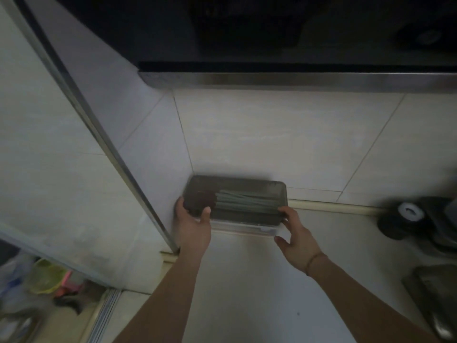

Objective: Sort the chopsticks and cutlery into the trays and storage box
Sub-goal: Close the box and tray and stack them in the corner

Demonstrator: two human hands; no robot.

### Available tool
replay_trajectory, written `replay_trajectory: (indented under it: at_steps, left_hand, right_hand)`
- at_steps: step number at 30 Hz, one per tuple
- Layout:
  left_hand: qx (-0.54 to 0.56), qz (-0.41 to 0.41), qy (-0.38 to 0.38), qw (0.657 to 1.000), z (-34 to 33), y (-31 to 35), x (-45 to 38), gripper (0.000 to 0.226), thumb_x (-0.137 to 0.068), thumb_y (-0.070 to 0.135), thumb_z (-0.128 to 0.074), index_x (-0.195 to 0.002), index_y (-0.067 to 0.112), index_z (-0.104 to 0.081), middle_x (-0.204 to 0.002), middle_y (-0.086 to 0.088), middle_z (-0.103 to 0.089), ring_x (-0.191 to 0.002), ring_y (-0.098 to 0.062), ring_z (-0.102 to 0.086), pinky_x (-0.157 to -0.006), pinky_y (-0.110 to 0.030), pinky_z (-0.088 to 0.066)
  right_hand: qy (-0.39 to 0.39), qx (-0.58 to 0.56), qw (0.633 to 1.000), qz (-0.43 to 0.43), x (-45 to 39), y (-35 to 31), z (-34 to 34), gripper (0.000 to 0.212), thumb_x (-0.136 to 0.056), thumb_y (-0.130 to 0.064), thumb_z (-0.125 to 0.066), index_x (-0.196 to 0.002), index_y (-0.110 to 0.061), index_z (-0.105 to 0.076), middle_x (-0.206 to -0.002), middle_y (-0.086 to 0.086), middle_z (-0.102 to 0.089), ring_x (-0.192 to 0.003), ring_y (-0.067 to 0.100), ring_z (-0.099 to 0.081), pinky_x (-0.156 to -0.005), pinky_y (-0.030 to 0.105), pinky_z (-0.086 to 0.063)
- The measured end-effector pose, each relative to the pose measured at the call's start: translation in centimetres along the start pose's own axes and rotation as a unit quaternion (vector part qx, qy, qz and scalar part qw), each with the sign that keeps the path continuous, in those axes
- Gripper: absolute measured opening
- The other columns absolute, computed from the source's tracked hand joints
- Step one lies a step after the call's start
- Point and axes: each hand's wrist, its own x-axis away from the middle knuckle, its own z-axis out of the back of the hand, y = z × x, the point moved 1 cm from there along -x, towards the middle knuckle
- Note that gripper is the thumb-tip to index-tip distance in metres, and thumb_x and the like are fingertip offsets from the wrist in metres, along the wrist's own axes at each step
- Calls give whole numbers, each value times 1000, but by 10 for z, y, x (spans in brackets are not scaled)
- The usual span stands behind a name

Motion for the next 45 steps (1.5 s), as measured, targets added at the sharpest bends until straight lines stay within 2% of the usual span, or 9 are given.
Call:
replay_trajectory:
  at_steps: [12, 18, 21, 24, 27, 31, 35, 40, 45]
  left_hand:
    - [21, -5, -2, 1000, 7, -4, 10, 75, -89, 21, -71, -149, 9, -28, -133, -18, -55, -118, -32, -58, -98, -36, -44]
    - [7, -106, 73, 992, -26, -6, 86, 61, -86, 9, -70, -136, 9, -34, -131, -12, -38, -114, -38, -50, -99, -52, -46]
    - [25, -183, -26, 982, -68, 9, 130, 48, -85, 18, -65, -127, 13, -41, -122, -6, -40, -108, -30, -48, -96, -42, -44]
    - [24, -279, -172, 944, -119, 38, 171, 41, -84, 20, -62, -123, 18, -50, -116, 9, -40, -101, -21, -51, -90, -33, -45]
    - [-10, -307, -327, 894, -169, 66, 212, 40, -89, 20, -67, -128, 18, -55, -121, 6, -49, -103, -16, -53, -93, -36, -48]
    - [-83, -286, -482, 824, -228, 89, 261, 62, -88, 30, -70, -142, 16, -43, -141, -4, -44, -126, -22, -48, -107, -36, -39]
    - [-81, -206, -531, 818, -269, 110, 293, 75, -88, 27, -72, -148, 7, -33, -148, -11, -42, -135, -25, -43, -108, -27, -34]
    - [-58, -114, -546, 828, -303, 111, 299, 42, -81, 13, -78, -114, 27, -56, -113, -2, -65, -112, -24, -62, -93, -28, -46]
    - [-66, -150, -529, 832, -292, 100, 297, 70, -55, 17, -86, -121, 15, -62, -120, -3, -59, -112, -22, -58, -100, -34, -46]
  right_hand:
    - [-47, -52, 997, -25, 9, 11, 8, 81, -86, -13, -66, -143, -41, -17, -146, -2, -40, -135, 16, -38, -108, 38, -37]
    - [52, 6, 997, -58, 90, 52, 33, 82, -88, -18, -64, -144, -47, -13, -144, -8, -42, -129, 11, -44, -107, 37, -40]
    - [123, 60, 988, -64, 146, 82, 68, 78, -87, -19, -64, -140, -54, -19, -141, -14, -45, -125, 7, -47, -105, 30, -41]
    - [231, 144, 959, -77, 202, 106, 110, 58, -83, -23, -62, -137, -32, -44, -131, -7, -55, -117, 13, -53, -97, 17, -37]
    - [308, 227, 916, -122, 255, 129, 142, 53, -76, -34, -49, -123, -13, -61, -121, 8, -63, -113, 31, -55, -99, 33, -40]
    - [379, 292, 855, -200, 311, 159, 151, 56, -68, -47, -56, -115, -17, -62, -123, 21, -56, -117, 47, -47, -95, 54, -44]
    - [427, 191, 819, -333, 335, 170, 135, 65, -64, -70, -56, -114, -30, -61, -126, 24, -48, -114, 46, -49, -97, 50, -40]
    - [459, 36, 832, -309, 334, 180, 123, 71, -67, -25, -84, -125, -42, -48, -123, 13, -54, -110, 29, -58, -91, 19, -41]
    - [474, 12, 828, -299, 331, 183, 119, 69, -65, -15, -86, -121, -41, -55, -127, 0, -62, -104, 21, -64, -85, 21, -51]
